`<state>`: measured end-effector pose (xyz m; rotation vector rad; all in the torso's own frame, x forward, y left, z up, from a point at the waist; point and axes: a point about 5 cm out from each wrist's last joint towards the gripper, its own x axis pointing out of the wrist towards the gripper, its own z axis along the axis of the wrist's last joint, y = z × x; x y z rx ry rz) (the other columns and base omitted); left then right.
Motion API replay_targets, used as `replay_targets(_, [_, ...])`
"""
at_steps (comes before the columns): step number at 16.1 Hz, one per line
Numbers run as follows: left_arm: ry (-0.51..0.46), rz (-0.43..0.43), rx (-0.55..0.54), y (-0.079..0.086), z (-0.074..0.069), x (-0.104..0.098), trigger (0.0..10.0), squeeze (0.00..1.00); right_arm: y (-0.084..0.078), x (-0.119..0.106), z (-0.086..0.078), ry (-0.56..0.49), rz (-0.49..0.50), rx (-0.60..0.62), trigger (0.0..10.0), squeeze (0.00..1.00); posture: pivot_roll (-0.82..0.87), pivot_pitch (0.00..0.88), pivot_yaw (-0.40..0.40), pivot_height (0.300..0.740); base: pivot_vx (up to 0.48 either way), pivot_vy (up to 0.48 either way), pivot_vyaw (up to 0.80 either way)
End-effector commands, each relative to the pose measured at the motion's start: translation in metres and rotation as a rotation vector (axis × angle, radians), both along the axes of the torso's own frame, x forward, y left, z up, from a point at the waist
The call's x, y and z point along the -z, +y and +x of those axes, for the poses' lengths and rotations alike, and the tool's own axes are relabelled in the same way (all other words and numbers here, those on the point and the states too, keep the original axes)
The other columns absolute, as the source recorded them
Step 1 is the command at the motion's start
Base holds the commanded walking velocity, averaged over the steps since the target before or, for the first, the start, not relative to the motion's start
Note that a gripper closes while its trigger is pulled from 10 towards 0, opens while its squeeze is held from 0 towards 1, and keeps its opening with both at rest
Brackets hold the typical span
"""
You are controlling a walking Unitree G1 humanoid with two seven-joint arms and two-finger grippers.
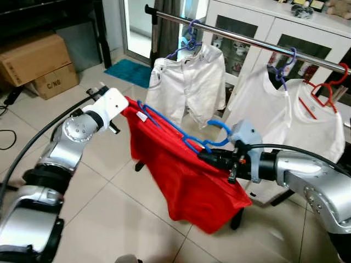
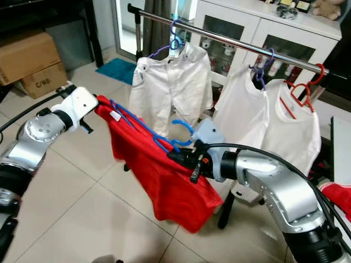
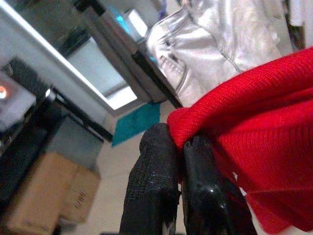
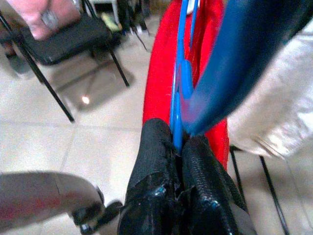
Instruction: Hang hanger
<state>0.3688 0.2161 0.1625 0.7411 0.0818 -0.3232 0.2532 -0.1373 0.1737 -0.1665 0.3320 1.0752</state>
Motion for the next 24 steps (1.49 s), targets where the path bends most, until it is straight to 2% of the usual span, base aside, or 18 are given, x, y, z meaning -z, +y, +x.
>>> replay_targets(1, [-0.051,-0.056,-0.172,0.031,0.003,-0.011,0.0,0.0,-0.011,0.001,-0.003,0.029,0.038,0.023,0.0,0.0,-0.05,0.0,-0.081,0.74,0.0,0.0,0.0])
replay_targets(3, [-0.019,-0.105,-0.131,0.022,0.002,-0.005,0.0,0.0,-0.012,-0.002,0.001,0.002,0.089,0.078,0.0,0.0,-0.05,0.0,-0.077,0.74,0.0,0.0,0.0])
replay_targets(4, [0.041,-0.14,0.071,-0.011,-0.004,0.005,0.0,0.0,-0.005,-0.006,0.021,-0.056,0.156,0.265,0.0,0.0,-0.05,0.0,-0.077,0.74,0.0,0.0,0.0])
replay_targets(5, [0.059,-0.177,0.148,-0.025,-0.008,0.007,0.0,0.0,-0.001,-0.007,0.026,-0.067,0.187,0.315,0.0,0.0,-0.05,0.0,-0.077,0.74,0.0,0.0,0.0])
replay_targets(6, [0.08,-0.276,0.258,-0.052,-0.016,0.008,0.0,0.0,0.009,-0.009,0.034,-0.092,0.231,0.387,0.0,0.0,-0.04,0.0,-0.075,0.74,0.0,0.0,0.0])
replay_targets(8, [0.091,-0.401,0.4,-0.09,-0.03,0.001,0.0,0.0,0.024,-0.007,0.041,-0.085,0.324,0.488,0.0,0.0,-0.04,0.0,-0.075,0.74,0.0,0.0,0.0])
replay_targets(9, [0.095,-0.434,0.443,-0.1,-0.035,-0.002,0.0,0.0,0.026,-0.006,0.045,-0.088,0.349,0.54,0.0,0.0,-0.03,0.0,-0.077,0.74,0.0,0.0,0.0])
replay_targets(10, [0.11,-0.473,0.506,-0.113,-0.043,-0.006,0.0,0.0,0.027,-0.002,0.051,-0.083,0.387,0.647,0.0,0.0,-0.03,0.0,-0.077,0.74,0.0,0.0,0.0])
replay_targets(11, [0.111,-0.485,0.524,-0.117,-0.048,-0.008,0.0,0.0,0.023,0.002,0.056,-0.079,0.415,0.751,0.0,0.0,-0.03,0.0,-0.077,0.74,0.0,0.0,0.0])
replay_targets(13, [0.083,-0.501,0.43,-0.1,-0.05,-0.009,0.0,0.0,0.011,0.012,0.058,-0.098,0.352,0.855,0.0,0.0,-0.03,0.0,-0.072,0.74,0.0,0.0,0.0])
replay_targets(14, [0.083,-0.501,0.43,-0.1,-0.05,-0.009,0.0,0.0,0.011,0.012,0.058,-0.098,0.352,0.855,0.0,0.0,-0.03,0.0,-0.072,0.74,0.0,0.0,0.0])
replay_targets(15, [0.065,-0.544,0.32,-0.081,-0.051,-0.01,0.0,0.0,0.01,0.021,0.055,-0.069,0.304,0.845,10.0,0.0,-0.03,0.0,-0.057,0.74,0.0,0.0,0.0])
replay_targets(16, [0.017,-0.648,0.05,-0.039,-0.059,-0.003,10.0,0.0,0.009,0.028,0.041,-0.105,0.232,0.801,10.0,0.0,-0.02,0.0,-0.058,0.74,0.0,0.0,0.0])
replay_targets(18, [0.04,-0.663,-0.064,-0.024,-0.07,0.009,10.0,0.0,0.005,0.033,0.036,-0.114,0.213,0.861,10.0,0.0,-0.02,0.002,-0.066,0.74,0.0,0.0,-0.33])
replay_targets(19, [0.062,-0.667,-0.115,-0.018,-0.083,0.018,10.0,0.0,0.001,0.035,0.032,-0.162,0.185,0.9,10.0,0.0,-0.01,0.005,-0.071,0.74,0.0,0.0,-0.8])
replay_targets(21, [0.062,-0.707,-0.127,-0.022,-0.094,0.02,10.0,0.0,0.0,0.03,0.03,-0.188,0.257,0.923,10.0,0.0,-0.01,0.012,-0.079,0.74,0.0,0.0,-0.8])
replay_targets(23, [0.056,-0.726,-0.134,-0.031,-0.096,0.017,10.0,0.0,-0.002,0.015,0.032,-0.321,0.293,0.954,10.0,0.0,-0.01,0.014,-0.081,0.74,0.0,0.0,-0.8])
replay_targets(24, [0.043,-0.726,-0.125,-0.037,-0.094,0.012,10.0,0.0,-0.004,0.009,0.034,-0.437,0.287,1.012,10.0,0.0,-0.02,0.015,-0.076,0.74,0.0,0.0,-0.8])
